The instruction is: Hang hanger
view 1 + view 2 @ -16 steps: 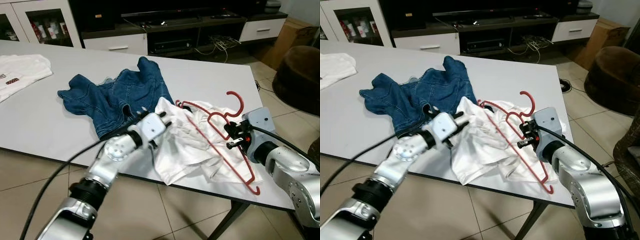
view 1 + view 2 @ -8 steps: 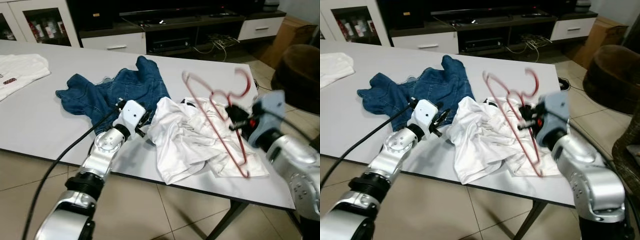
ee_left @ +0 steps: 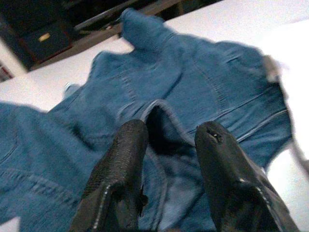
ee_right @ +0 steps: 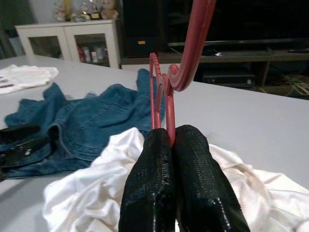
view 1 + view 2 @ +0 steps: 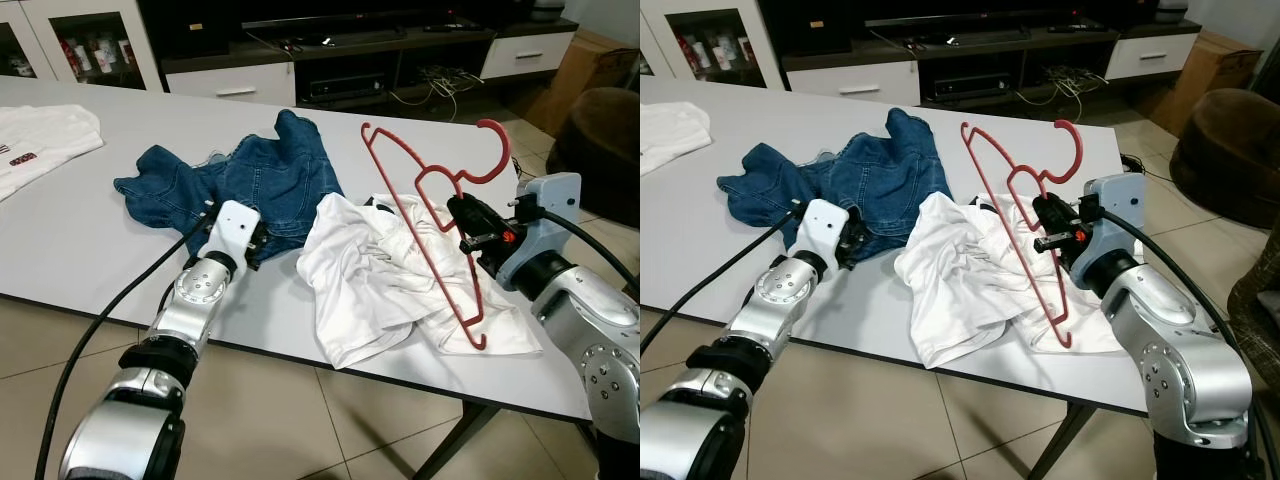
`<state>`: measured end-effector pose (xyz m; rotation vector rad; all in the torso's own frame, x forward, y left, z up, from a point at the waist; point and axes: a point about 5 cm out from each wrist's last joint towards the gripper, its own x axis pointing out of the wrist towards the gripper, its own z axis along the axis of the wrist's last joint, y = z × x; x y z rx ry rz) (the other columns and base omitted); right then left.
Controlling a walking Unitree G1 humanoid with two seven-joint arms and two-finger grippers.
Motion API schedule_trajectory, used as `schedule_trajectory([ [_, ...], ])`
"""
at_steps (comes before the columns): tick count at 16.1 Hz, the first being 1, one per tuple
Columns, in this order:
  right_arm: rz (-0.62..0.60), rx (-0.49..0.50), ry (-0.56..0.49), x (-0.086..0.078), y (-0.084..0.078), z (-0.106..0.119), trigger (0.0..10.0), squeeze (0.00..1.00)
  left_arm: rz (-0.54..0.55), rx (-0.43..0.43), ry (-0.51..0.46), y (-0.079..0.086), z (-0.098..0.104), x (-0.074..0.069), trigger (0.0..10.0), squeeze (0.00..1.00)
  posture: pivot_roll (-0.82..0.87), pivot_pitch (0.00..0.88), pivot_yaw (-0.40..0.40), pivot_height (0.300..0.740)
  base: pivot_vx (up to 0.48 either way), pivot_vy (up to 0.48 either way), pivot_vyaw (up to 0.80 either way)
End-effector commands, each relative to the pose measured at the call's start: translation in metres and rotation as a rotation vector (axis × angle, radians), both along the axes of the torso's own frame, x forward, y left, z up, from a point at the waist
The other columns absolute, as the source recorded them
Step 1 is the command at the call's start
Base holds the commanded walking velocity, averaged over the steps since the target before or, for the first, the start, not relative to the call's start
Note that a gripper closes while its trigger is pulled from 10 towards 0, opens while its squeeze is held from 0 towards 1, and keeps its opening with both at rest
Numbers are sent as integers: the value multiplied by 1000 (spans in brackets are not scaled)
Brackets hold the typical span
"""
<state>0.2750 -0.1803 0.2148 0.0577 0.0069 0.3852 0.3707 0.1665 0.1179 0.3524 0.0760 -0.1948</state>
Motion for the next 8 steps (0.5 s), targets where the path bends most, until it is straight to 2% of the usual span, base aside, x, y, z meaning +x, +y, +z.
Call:
schedule_trajectory([
  [1,11,-1,1,-2,2,1,10000,0,39,0,-11,6,5,4,10000,1000,-44,21,24,740,0,0,0],
  [2,17,-1,5,-3,4,0,10000,0,79,-2,3,10,2,4,10000,231,-45,22,23,740,0,0,0],
  [3,21,-1,7,-3,6,-1,10000,0,113,1,-3,13,2,4,10000,0,-47,23,24,740,0,0,0],
  [5,27,0,10,-4,7,-2,10000,0,133,-5,9,16,-1,4,10000,0,-46,23,23,740,0,0,0],
  [6,33,0,15,-5,9,-3,10000,0,156,-5,45,19,-7,2,10000,0,-47,27,22,740,0,0,0],
  [8,44,-39,28,-7,12,-10,10000,0,38,-37,-5,3,-4,0,10000,0,-46,31,22,740,0,0,0],
])
